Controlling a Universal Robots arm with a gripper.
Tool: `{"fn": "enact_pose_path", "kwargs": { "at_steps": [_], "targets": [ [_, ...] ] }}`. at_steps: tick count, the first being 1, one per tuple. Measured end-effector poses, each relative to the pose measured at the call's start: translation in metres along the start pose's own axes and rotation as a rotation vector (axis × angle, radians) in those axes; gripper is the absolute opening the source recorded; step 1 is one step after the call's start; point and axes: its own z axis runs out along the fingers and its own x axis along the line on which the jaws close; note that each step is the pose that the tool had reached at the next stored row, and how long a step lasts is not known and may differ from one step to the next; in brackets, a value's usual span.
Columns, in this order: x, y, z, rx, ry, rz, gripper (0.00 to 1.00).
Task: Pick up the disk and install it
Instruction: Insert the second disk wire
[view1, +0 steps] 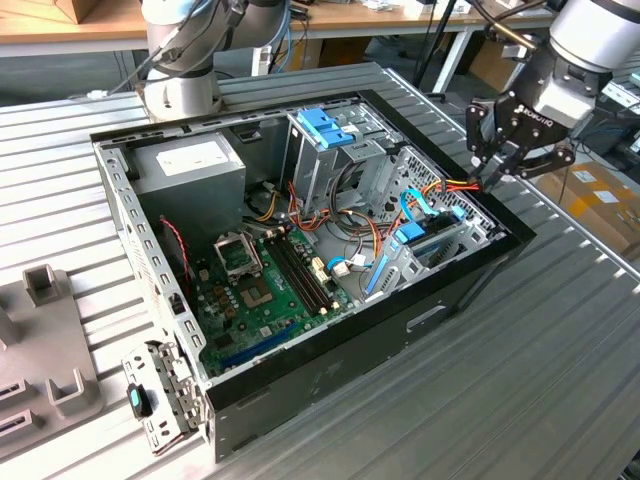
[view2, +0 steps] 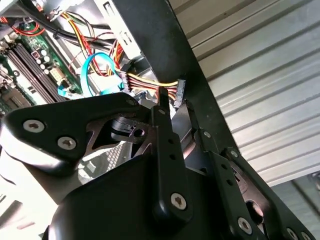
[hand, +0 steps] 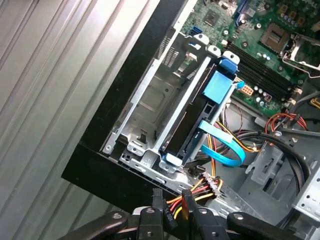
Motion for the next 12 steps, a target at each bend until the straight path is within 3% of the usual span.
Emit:
{"fn": "enact_pose_path", "kwargs": {
  "at_steps": [4, 9, 12],
  "targets": [
    [0.0015, -0.0025, 0.0008, -0.0030, -0.0031, -0.068, 0.30],
    [0.0020, -0.0030, 0.0031, -0.0095, -0.0093, -0.224, 0.30],
    [0.0024, -0.0036, 0.0037, -0.0121, -0.0117, -0.279, 0.30]
  ]
}}
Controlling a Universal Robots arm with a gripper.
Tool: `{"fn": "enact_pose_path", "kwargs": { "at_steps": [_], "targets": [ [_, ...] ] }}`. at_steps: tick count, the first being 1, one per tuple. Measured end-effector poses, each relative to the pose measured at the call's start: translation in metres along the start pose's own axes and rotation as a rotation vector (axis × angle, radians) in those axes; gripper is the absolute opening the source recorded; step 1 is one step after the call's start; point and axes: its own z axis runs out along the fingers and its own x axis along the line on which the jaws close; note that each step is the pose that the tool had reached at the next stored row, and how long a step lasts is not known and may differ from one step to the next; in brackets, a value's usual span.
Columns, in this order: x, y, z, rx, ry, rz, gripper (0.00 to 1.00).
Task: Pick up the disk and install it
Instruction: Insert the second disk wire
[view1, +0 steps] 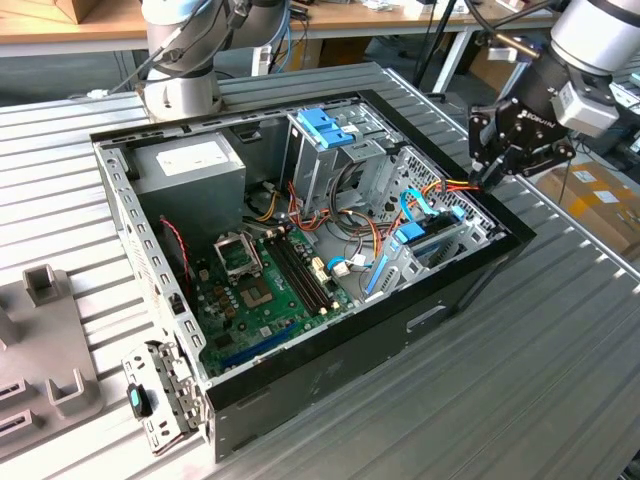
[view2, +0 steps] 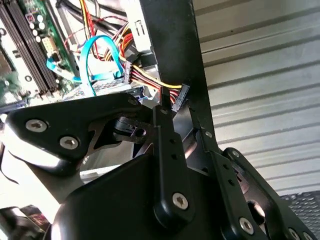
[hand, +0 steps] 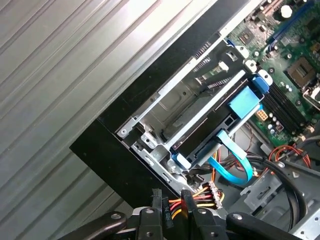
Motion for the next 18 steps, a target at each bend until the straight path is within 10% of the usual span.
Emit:
{"fn": "enact_pose_path", "kwargs": {
  "at_steps": [13, 18],
  "targets": [
    [0.0019, -0.0021, 0.0006, -0.0020, -0.0022, -0.050, 0.30],
    [0.0019, -0.0022, 0.0011, 0.0227, 0.0205, -0.085, 0.30]
  ]
}}
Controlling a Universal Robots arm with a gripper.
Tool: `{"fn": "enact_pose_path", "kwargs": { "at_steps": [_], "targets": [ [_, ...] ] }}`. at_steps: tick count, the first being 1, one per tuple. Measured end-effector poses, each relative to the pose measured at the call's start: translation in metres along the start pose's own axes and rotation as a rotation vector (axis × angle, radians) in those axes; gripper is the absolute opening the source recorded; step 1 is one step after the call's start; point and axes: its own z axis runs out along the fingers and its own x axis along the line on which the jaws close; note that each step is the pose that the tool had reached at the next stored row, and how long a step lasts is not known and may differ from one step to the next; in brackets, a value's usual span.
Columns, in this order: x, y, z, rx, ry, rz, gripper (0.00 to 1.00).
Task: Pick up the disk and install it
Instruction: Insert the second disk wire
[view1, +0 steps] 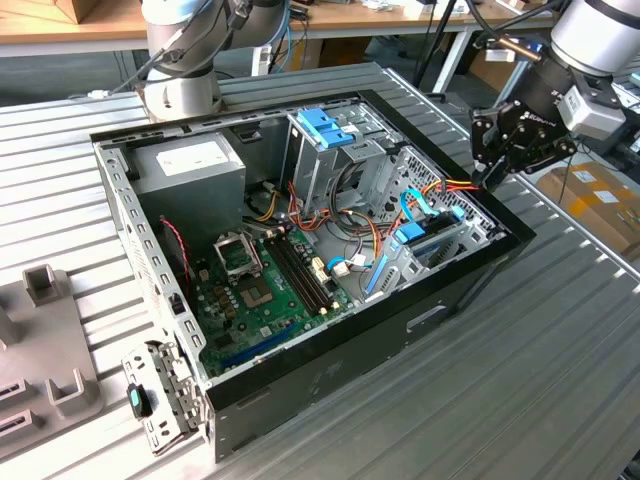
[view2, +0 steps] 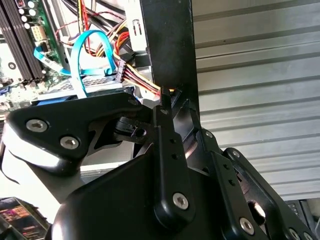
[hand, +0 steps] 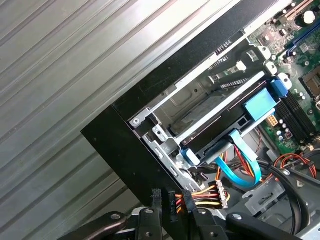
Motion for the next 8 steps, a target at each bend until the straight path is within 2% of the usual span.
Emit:
{"fn": "enact_pose_path", "kwargs": {
  "at_steps": [2, 8],
  "targets": [
    [0.0001, 0.0000, 0.0000, 0.0016, 0.0024, -0.004, 0.30],
    [0.0000, 0.0000, 0.0003, 0.0019, 0.0022, -0.004, 0.30]
  ]
}}
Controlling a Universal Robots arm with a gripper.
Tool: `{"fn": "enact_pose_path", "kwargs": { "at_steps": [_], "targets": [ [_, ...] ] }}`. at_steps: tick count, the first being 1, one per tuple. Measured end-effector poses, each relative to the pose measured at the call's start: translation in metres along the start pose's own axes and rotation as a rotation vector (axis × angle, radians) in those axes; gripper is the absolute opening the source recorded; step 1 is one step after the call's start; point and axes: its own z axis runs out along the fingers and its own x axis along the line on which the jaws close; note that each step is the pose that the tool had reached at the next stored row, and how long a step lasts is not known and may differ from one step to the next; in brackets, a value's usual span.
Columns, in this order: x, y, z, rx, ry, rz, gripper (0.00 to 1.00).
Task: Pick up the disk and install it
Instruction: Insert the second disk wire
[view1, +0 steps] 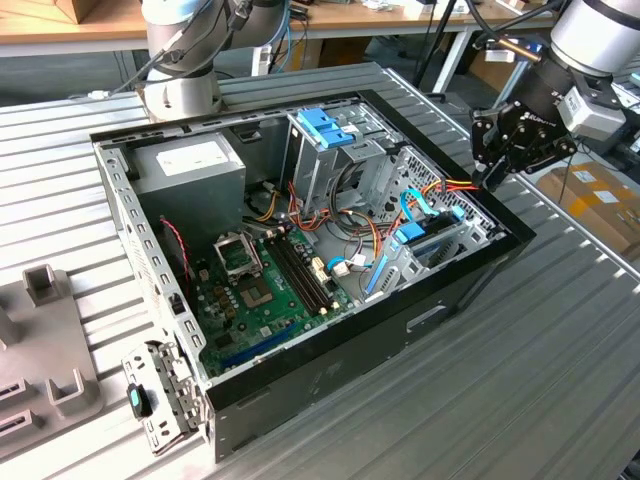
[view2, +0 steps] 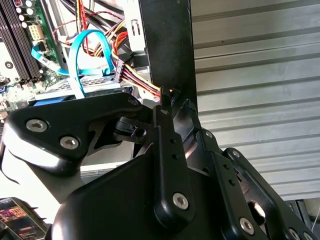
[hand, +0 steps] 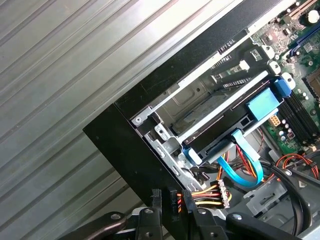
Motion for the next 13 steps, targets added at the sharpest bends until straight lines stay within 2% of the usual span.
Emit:
{"fn": "enact_pose_path", "kwargs": {
  "at_steps": [8, 9, 11, 13],
  "targets": [
    [0.0001, 0.0001, 0.0008, 0.0000, 0.0000, 0.000, 0.30],
    [0.0000, 0.0001, 0.0009, 0.0000, 0.0000, 0.000, 0.28],
    [0.0000, 0.0001, 0.0010, -0.0001, 0.0001, 0.000, 0.16],
    [0.0000, 0.0001, 0.0012, 0.0000, 0.0000, 0.000, 0.16]
  ]
}}
